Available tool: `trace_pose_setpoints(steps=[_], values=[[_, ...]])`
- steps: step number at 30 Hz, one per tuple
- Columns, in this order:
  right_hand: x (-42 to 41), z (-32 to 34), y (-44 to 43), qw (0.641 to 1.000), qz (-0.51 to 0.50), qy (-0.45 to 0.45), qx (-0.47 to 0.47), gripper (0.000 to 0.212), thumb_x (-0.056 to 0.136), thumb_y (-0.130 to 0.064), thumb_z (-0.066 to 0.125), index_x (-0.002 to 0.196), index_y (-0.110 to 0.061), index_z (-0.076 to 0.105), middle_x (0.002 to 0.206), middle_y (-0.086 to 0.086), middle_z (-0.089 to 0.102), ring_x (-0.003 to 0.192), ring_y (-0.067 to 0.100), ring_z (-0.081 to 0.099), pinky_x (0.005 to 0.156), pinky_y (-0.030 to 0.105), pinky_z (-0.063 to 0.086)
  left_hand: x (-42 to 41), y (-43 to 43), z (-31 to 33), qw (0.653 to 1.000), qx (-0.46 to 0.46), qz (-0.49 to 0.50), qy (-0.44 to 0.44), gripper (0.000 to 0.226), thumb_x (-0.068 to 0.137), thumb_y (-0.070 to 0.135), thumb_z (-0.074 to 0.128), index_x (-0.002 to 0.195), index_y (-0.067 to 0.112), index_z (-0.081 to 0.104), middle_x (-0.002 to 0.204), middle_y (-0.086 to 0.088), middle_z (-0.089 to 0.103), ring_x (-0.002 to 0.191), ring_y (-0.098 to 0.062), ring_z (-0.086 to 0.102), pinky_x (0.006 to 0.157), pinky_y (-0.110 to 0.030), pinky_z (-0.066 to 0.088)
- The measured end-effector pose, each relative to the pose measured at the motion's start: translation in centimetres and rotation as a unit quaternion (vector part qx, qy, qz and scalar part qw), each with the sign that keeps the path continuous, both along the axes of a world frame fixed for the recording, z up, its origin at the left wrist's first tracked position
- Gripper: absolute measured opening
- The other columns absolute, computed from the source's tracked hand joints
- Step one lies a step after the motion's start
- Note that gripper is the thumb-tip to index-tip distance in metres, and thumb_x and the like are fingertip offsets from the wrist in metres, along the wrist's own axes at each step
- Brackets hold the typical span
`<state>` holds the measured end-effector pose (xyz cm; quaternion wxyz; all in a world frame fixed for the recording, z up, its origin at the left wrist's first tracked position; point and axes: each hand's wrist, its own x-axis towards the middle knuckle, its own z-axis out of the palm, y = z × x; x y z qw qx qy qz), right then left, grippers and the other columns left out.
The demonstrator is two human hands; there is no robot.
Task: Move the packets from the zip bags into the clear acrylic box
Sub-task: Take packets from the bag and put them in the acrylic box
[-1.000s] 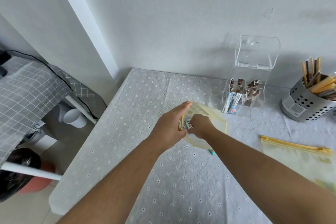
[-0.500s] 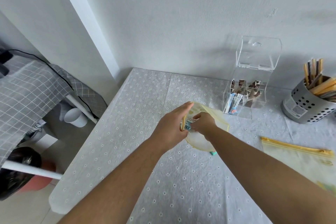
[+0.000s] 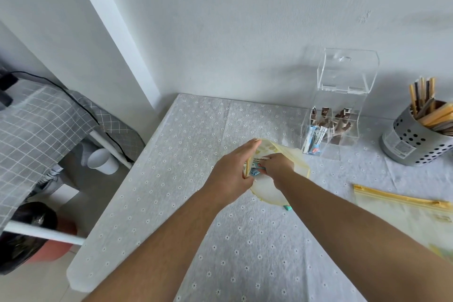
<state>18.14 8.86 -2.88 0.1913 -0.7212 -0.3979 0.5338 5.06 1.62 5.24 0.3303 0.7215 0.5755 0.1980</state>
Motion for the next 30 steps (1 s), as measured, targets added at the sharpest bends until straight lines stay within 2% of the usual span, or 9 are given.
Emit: trace_pose_setpoints(steps=[2,5,8,13,19,22,24,26,30], values=[[0.0,0.5,-0.3,0.995,0.046,-0.072,0.049,0.024,0.089,-0.010,0.056,0.112,-0.004,0.063,0.100,0.014,0.069,0.085,0.022,0.067,0.074,0.031,0.051,0.1,0.1,0.2,1.000,0.008,-0.005,0.002,0.082,0.079,-0.003,0.061,0.145,0.034,0.029,0.150,0.019,0.031,0.111,-0.020,0.054,0.076,-0.001,0.037],[0.1,2.1,-1.0,0.963,0.129,-0.192,0.136,0.019,0.087,-0.005,0.052,0.097,-0.006,0.069,0.095,0.011,0.070,0.080,0.025,0.060,0.067,0.030,0.044,0.3,0.4,0.4,1.000,0.017,-0.010,0.019,0.083,0.079,-0.002,0.062,0.146,0.033,0.028,0.151,0.015,0.032,0.114,-0.022,0.054,0.083,-0.011,0.040],[0.4,4.1,-2.2,0.925,0.199,-0.251,0.202,0.024,0.084,0.002,0.048,0.088,-0.005,0.070,0.090,0.013,0.071,0.082,0.028,0.065,0.066,0.030,0.048,0.4,0.9,0.8,0.999,0.017,-0.014,0.027,0.084,0.078,-0.002,0.062,0.146,0.032,0.027,0.152,0.014,0.031,0.116,-0.024,0.054,0.090,-0.019,0.042],[3.1,8.3,-4.2,0.909,0.216,-0.228,0.275,0.025,0.088,-0.001,0.051,0.096,-0.010,0.073,0.093,0.008,0.072,0.085,0.025,0.065,0.076,0.030,0.051,0.4,1.5,1.3,0.999,0.009,-0.010,0.038,0.084,0.078,0.000,0.066,0.146,0.031,0.028,0.149,0.011,0.036,0.114,-0.024,0.056,0.090,-0.023,0.044],[8.5,14.6,-5.1,0.923,0.156,-0.176,0.303,0.017,0.087,-0.003,0.059,0.092,-0.010,0.074,0.079,0.006,0.072,0.060,0.013,0.066,0.066,0.026,0.054,0.4,1.8,1.6,0.998,0.008,0.000,0.059,0.083,0.078,0.004,0.067,0.146,0.033,0.028,0.139,0.003,0.049,0.113,-0.023,0.057,0.090,-0.024,0.044],[11.3,16.8,-3.9,0.923,0.109,-0.179,0.322,0.016,0.087,-0.002,0.060,0.089,-0.010,0.074,0.071,0.003,0.070,0.048,-0.003,0.062,0.060,0.018,0.055,0.3,1.7,1.5,0.998,0.000,0.004,0.058,0.083,0.079,0.005,0.066,0.145,0.035,0.028,0.139,0.004,0.049,0.116,-0.024,0.056,0.092,-0.025,0.045],[12.8,17.7,-2.7,0.919,0.083,-0.190,0.335,0.015,0.087,-0.001,0.060,0.089,-0.008,0.073,0.075,0.007,0.072,0.056,0.008,0.068,0.060,0.017,0.056,0.2,1.7,1.4,0.998,0.003,0.003,0.065,0.082,0.079,0.004,0.064,0.146,0.035,0.027,0.141,0.005,0.048,0.116,-0.024,0.056,0.092,-0.025,0.045],[13.8,17.7,-1.2,0.911,0.077,-0.220,0.341,0.015,0.087,-0.003,0.060,0.091,-0.008,0.073,0.082,0.011,0.073,0.072,0.024,0.071,0.070,0.030,0.059,0.2,1.5,1.4,0.998,0.003,0.010,0.063,0.082,0.079,0.004,0.063,0.146,0.036,0.027,0.137,0.002,0.052,0.115,-0.024,0.056,0.089,-0.023,0.045],[14.7,15.5,2.1,0.896,0.106,-0.288,0.321,0.017,0.088,-0.005,0.057,0.093,-0.008,0.073,0.091,0.010,0.073,0.079,0.027,0.069,0.076,0.036,0.058,0.5,1.3,1.4,0.998,0.002,0.015,0.053,0.082,0.079,0.002,0.062,0.145,0.038,0.029,0.133,-0.004,0.055,0.116,-0.026,0.056,0.090,-0.026,0.047]])
